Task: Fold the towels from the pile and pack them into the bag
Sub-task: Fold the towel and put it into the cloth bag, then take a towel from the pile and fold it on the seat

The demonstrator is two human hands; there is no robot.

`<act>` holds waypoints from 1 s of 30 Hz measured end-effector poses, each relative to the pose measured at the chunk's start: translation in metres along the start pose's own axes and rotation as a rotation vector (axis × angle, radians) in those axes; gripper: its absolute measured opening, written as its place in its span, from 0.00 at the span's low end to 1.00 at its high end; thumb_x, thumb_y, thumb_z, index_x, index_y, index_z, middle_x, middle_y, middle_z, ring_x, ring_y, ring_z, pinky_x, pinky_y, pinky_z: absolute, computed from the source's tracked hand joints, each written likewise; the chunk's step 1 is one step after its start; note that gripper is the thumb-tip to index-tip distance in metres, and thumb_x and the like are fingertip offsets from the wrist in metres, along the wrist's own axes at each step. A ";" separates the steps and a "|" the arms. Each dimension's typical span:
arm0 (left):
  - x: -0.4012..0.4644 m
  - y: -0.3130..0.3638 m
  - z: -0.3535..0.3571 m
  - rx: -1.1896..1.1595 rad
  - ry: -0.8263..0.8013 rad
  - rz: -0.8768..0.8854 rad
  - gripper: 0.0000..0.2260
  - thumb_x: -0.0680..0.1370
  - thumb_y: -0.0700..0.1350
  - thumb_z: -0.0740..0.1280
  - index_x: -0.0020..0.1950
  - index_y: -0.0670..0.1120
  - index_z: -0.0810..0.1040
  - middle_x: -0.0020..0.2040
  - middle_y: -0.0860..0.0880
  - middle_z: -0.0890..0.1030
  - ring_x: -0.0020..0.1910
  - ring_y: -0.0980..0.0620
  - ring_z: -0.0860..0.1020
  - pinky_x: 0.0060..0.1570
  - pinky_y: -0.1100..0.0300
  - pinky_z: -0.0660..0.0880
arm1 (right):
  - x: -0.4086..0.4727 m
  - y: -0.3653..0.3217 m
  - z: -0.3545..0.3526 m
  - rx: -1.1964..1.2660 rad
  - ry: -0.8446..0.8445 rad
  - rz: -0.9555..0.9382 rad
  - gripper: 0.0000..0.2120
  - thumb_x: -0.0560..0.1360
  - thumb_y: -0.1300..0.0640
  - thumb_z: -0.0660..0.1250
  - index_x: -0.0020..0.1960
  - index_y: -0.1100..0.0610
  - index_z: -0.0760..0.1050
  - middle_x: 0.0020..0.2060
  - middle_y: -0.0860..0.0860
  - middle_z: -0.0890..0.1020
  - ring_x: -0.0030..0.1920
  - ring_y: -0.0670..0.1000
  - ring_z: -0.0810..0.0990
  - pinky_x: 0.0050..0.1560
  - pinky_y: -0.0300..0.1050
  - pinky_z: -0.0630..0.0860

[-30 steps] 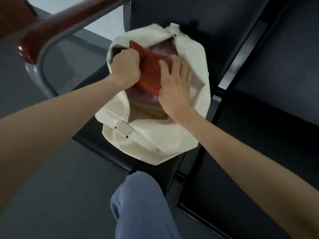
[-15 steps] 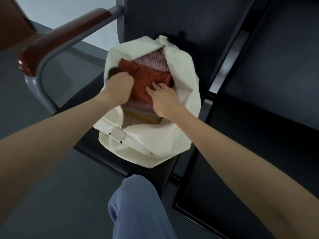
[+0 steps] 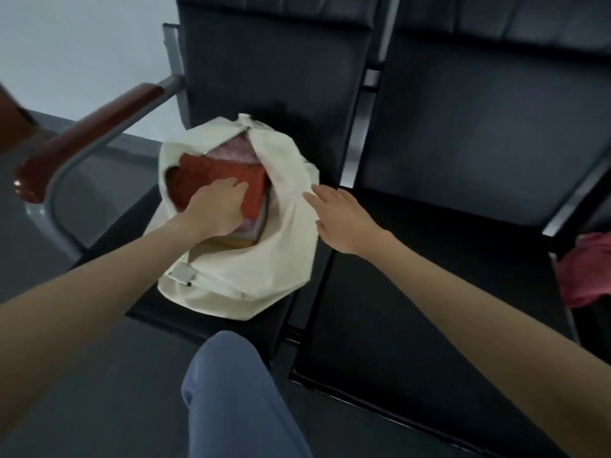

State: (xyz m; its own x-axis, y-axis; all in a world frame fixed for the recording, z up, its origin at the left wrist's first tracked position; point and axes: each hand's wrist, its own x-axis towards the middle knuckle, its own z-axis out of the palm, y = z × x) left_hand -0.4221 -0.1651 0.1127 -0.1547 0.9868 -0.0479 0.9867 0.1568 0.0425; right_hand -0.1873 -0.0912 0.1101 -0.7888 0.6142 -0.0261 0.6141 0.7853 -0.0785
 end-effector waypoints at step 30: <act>0.066 0.609 0.094 -0.194 -0.241 0.680 0.23 0.78 0.49 0.66 0.70 0.43 0.65 0.62 0.42 0.74 0.59 0.41 0.75 0.54 0.47 0.75 | -0.434 0.332 0.061 0.442 0.469 1.009 0.28 0.82 0.53 0.56 0.77 0.61 0.51 0.74 0.59 0.59 0.74 0.58 0.59 0.70 0.50 0.60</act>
State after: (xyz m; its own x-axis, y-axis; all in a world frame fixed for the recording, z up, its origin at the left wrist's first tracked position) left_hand 0.1737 -0.0085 0.0419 0.5240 0.8356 -0.1648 0.8308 -0.4589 0.3148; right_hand 0.3572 -0.1013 0.0341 0.1864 0.9787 0.0856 0.8150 -0.1054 -0.5697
